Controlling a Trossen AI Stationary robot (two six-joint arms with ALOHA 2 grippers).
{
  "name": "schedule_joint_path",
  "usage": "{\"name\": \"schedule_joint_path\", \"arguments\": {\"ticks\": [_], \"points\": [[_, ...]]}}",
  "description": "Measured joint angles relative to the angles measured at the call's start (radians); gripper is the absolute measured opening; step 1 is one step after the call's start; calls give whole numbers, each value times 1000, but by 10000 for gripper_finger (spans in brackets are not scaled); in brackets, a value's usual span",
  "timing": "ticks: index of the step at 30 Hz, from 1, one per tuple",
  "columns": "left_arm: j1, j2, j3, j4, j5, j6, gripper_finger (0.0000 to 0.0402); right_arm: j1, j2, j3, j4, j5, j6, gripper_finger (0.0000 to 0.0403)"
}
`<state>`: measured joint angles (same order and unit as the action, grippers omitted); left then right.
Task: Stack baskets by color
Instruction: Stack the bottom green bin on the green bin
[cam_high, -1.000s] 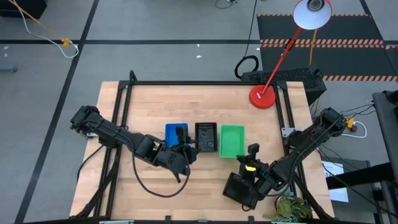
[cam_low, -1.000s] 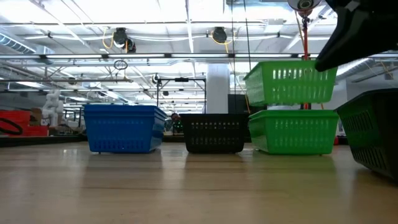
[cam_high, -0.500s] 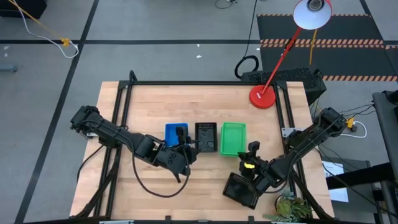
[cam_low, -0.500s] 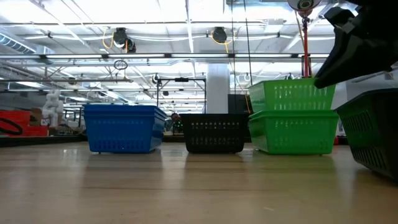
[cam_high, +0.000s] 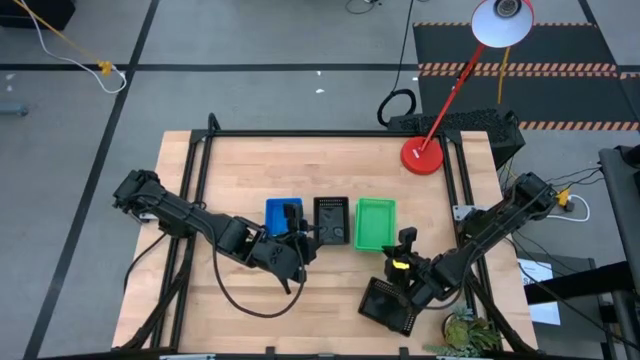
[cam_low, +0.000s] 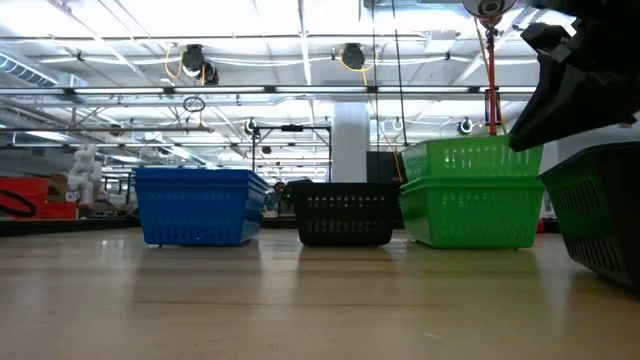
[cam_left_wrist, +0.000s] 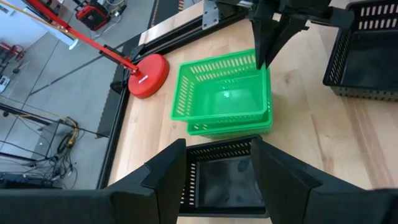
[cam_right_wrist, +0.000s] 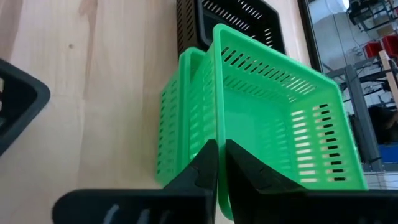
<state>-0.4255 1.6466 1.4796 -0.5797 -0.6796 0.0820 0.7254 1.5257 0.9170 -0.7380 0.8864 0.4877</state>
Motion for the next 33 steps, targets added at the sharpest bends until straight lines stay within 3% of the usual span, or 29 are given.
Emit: {"name": "schedule_joint_path", "arguments": {"ticks": [6, 21, 33], "points": [[0, 0, 0, 0, 2, 3, 184, -10, 0, -57, 67, 0, -3, 15], [0, 0, 0, 0, 2, 14, 184, -20, -20, -65, 42, 0, 8, 60], [0, 0, 0, 9, 8, 13, 184, -20, -35, -65, 15, 1, 27, 138]]}}
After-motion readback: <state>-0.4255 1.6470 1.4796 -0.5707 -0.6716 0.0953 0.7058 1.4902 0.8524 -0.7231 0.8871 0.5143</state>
